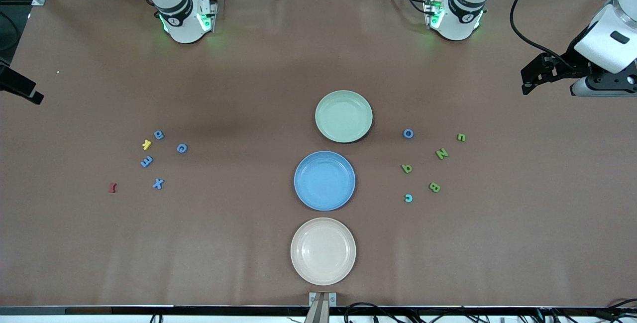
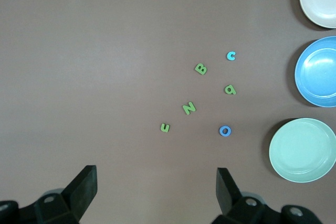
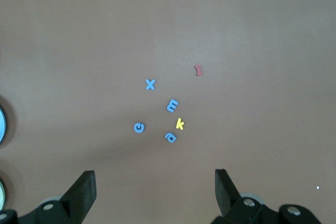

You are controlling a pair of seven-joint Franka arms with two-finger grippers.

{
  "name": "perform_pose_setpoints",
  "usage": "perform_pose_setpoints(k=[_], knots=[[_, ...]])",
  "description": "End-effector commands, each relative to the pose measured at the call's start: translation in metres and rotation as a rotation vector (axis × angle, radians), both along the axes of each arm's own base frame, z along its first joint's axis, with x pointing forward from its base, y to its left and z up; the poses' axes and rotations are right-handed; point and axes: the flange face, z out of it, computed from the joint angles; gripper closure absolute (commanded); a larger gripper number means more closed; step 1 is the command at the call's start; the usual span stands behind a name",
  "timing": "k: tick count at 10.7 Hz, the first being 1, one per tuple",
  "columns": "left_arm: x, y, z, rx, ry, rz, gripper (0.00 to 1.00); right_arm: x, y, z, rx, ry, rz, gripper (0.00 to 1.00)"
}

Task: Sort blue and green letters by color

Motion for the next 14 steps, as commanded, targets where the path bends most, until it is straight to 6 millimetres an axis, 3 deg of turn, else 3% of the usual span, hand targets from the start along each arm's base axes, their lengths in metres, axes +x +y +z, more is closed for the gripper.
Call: perform_pose_setpoints(k=[1, 11, 14], knots=[[-0.002, -0.001, 0.007, 0.001, -0.012, -0.021, 0.00, -0.006, -0.004, 0.002, -0.019, 0.000, 0.003, 0.00], [0.001, 0.000, 0.003, -0.021, -0.004, -0.010, 0.00, -0.003, 0.000, -0.001, -0.019, 0.004, 0.004, 0.00], [0.016, -0.006, -0.024, -0.063, 0.033, 0.007, 0.00, -0.002, 0.000, -0.002, -0.021, 0.004, 0.003, 0.00]])
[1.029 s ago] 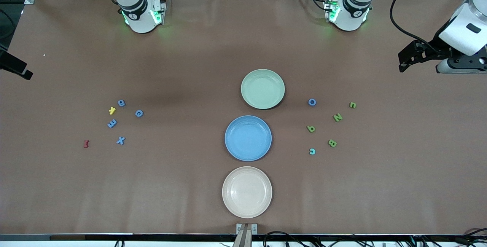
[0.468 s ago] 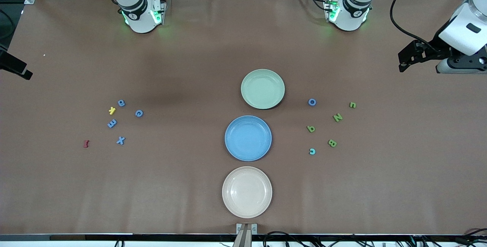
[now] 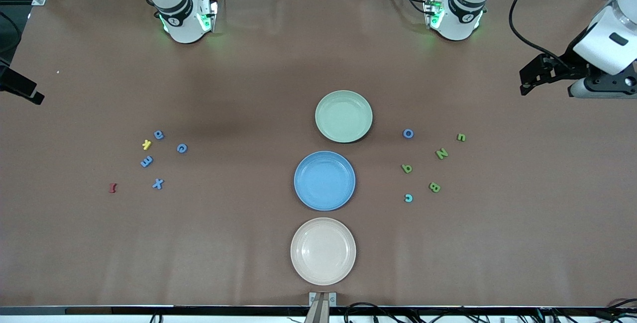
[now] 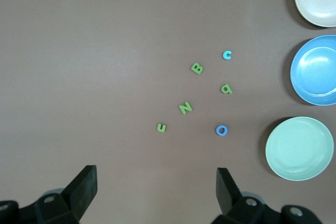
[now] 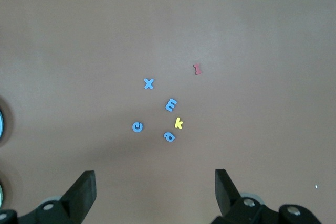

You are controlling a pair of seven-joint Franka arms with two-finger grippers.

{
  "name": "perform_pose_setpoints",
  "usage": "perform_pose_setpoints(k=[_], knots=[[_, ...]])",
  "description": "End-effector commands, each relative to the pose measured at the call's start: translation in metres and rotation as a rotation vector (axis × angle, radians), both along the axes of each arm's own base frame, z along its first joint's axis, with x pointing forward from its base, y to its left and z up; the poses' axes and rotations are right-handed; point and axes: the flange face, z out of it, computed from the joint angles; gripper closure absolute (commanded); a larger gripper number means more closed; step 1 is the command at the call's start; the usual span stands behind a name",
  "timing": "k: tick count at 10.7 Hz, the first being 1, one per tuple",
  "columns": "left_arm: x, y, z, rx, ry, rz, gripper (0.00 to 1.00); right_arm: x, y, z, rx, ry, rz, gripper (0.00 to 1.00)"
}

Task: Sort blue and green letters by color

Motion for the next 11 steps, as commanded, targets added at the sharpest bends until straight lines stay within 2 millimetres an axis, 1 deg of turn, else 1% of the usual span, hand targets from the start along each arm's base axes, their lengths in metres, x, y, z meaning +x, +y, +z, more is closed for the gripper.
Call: perform_pose_setpoints(k=[1, 2, 3, 4, 5, 6, 7, 8, 9, 10, 11], knots=[[0.017, -0.006, -0.034, -0.044, 0.052, 0.014, 0.00, -0.002, 0.000, -0.001, -0.017, 0.000, 0.003, 0.00], [0.021, -0.009, -0.051, -0.044, 0.071, 0.013, 0.00, -0.002, 0.000, -0.001, -0.015, 0.000, 0.003, 0.00], [0.023, -0.011, -0.072, -0.045, 0.079, 0.019, 0.00, -0.001, 0.000, -0.001, -0.015, 0.000, 0.002, 0.00], [0.024, -0.012, -0.095, -0.051, 0.076, 0.047, 0.00, 0.000, 0.001, -0.008, -0.005, 0.011, 0.000, 0.00], [0.022, -0.025, -0.123, -0.056, 0.067, 0.061, 0.00, 0.003, 0.003, -0.013, -0.002, 0.014, 0.001, 0.00], [0.018, -0.031, -0.150, -0.057, 0.051, 0.097, 0.00, 0.007, 0.008, -0.022, 0.000, 0.028, 0.007, 0.00], [0.016, -0.030, -0.167, -0.061, 0.030, 0.133, 0.00, 0.009, 0.010, -0.035, 0.002, 0.034, 0.012, 0.00], [0.018, -0.034, -0.181, -0.061, 0.029, 0.148, 0.00, 0.014, 0.017, -0.052, 0.000, 0.016, 0.022, 0.00], [0.022, -0.044, -0.201, -0.057, 0.045, 0.174, 0.00, 0.016, 0.017, -0.067, 0.000, 0.014, 0.024, 0.00], [0.027, -0.050, -0.217, -0.044, 0.044, 0.211, 0.00, 0.018, 0.022, -0.080, 0.001, 0.018, 0.024, 0.00], [0.032, -0.064, -0.238, -0.042, 0.043, 0.252, 0.00, 0.021, 0.033, -0.101, 0.002, 0.016, -0.005, 0.00]])
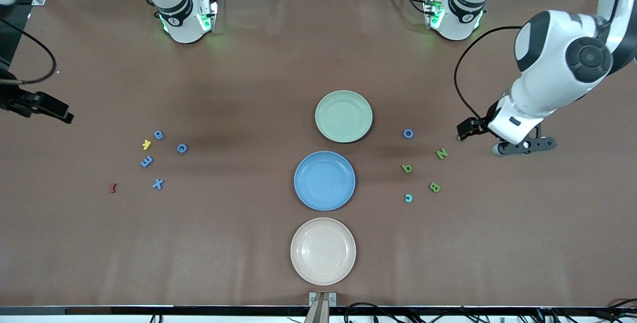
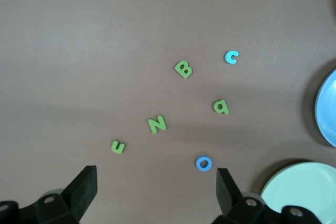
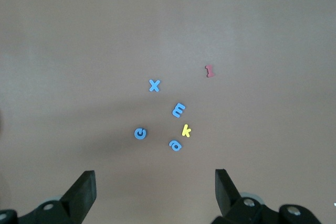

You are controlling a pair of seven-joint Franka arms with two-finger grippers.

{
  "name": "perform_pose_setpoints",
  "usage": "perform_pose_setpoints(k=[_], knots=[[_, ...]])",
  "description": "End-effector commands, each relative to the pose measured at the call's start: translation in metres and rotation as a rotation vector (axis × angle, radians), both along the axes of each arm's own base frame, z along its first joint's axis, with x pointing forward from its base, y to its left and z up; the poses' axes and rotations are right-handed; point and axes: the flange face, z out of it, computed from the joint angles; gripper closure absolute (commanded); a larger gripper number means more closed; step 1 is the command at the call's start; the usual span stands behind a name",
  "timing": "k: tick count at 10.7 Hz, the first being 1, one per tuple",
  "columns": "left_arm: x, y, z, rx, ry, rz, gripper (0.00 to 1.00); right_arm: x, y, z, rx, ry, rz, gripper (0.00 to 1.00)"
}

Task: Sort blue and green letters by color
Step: 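Reach the left gripper to green a while the right gripper reaches blue c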

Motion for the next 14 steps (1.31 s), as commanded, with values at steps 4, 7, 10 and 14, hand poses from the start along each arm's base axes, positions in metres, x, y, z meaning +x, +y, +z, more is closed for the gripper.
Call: perform_pose_setpoints(k=[4, 7, 10, 14], knots=[[0.016, -0.071, -0.114, 0.026, -0.010, 0.178, 0.00, -0.002, 0.072, -0.126, 0.008, -0.028, -0.141, 0.00], [0.016, -0.088, -0.161, 0.052, -0.015, 0.248, 0.00, -0.007, 0.088, -0.189, 0.002, 0.033, -0.206, 0.00], [0.015, -0.101, -0.201, 0.041, -0.014, 0.340, 0.00, -0.013, 0.090, -0.260, 0.013, 0.049, -0.215, 0.00], [0.009, -0.115, -0.227, 0.058, -0.022, 0.324, 0.00, -0.041, 0.093, -0.323, 0.063, 0.042, -0.263, 0.00]])
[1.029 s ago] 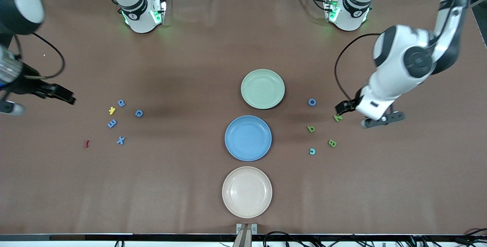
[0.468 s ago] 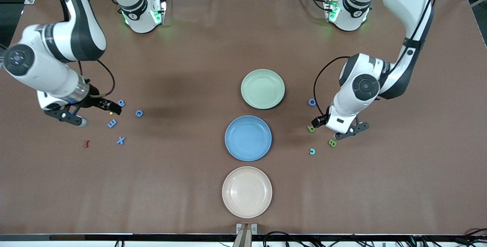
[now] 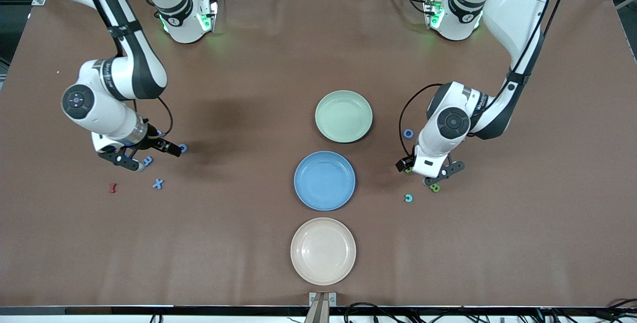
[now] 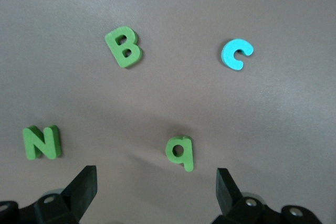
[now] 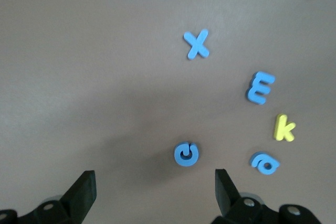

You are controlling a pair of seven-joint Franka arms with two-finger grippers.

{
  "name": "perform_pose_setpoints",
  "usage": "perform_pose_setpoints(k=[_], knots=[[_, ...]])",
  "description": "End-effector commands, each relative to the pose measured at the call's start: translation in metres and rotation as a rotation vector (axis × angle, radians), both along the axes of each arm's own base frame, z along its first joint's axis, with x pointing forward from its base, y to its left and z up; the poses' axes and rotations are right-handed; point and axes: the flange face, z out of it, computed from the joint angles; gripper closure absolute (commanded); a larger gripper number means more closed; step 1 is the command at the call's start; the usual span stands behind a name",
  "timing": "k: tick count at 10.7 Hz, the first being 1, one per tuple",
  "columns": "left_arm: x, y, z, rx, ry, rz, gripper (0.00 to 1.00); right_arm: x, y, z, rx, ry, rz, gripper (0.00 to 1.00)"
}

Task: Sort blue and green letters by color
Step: 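Reach the left gripper to green a while the right gripper reaches blue c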

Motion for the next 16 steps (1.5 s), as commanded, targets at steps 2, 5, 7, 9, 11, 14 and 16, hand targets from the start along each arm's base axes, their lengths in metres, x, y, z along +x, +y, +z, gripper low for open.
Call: perform_pose_setpoints(k=[2, 5, 7, 9, 11, 14, 16], knots=[[0.004, -0.005, -0.016, 0.004, -0.025, 0.005, 0.00, -0.028, 0.002, -0.052, 0.023, 0.012, -0.048, 0.00], [0.005, -0.006, -0.032, -0.003, -0.015, 0.008, 0.00, -0.033, 0.000, -0.074, 0.021, 0.053, -0.054, 0.00], [0.007, -0.006, -0.037, -0.003, -0.010, 0.010, 0.00, -0.035, -0.006, -0.084, 0.020, 0.070, -0.065, 0.00], [0.008, -0.006, -0.039, -0.004, -0.010, 0.007, 0.00, -0.032, -0.011, -0.092, 0.021, 0.056, -0.065, 0.00], [0.008, -0.007, -0.045, -0.003, -0.002, 0.011, 0.61, -0.031, -0.010, -0.099, 0.021, 0.048, -0.065, 0.00], [0.006, -0.010, -0.045, -0.001, -0.002, 0.006, 1.00, -0.032, -0.011, -0.109, 0.020, 0.033, -0.068, 0.00], [0.006, -0.010, -0.045, -0.001, -0.002, 0.006, 1.00, -0.031, -0.012, -0.109, 0.019, 0.033, -0.065, 0.23]])
